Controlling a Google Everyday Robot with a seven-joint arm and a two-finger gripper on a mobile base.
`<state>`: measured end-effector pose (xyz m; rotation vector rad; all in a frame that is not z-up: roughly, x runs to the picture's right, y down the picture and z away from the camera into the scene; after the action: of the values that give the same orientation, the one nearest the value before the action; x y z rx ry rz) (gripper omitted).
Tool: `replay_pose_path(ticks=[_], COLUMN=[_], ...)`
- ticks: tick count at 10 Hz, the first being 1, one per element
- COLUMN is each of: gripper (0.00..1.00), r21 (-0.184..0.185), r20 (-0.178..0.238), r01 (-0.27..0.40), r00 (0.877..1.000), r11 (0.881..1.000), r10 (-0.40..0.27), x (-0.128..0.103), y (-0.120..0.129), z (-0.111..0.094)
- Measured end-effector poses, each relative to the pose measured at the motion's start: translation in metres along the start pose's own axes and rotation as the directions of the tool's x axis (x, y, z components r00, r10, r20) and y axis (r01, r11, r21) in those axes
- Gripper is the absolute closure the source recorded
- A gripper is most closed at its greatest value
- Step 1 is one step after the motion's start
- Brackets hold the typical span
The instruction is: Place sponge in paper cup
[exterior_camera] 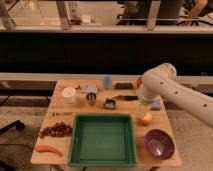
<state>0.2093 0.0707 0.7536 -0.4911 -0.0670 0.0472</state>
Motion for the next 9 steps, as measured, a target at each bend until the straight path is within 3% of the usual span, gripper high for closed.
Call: replay_pose_path(ticks=[1,3,5,7,8,9], gripper=[0.20,0.20,0.20,0.20,0.20,0.20], r21=[0.001,-0.003,-0.009,-0.008,0.000,0.015], r20=[0.008,0.022,0.020,0.011,-0.002,-0.005], r01=[-0.017,-0.030,0.001,0.026,0.074,0.107], r00=[1.000,0.999,1.000,1.000,0.997,0.994], r11=[1.000,1.000,1.000,1.000,0.997,0.994], r10=[0.017,0.030,-0.001,-0.025,-0.074,-0.107], x=[0.035,0.079,0.132,0.152,0.167,0.167], y=[-0.012,-0.026,-0.046,-0.052,-0.062,-0.070], z=[0.004,0.009,0.022,0.029,0.046,0.057])
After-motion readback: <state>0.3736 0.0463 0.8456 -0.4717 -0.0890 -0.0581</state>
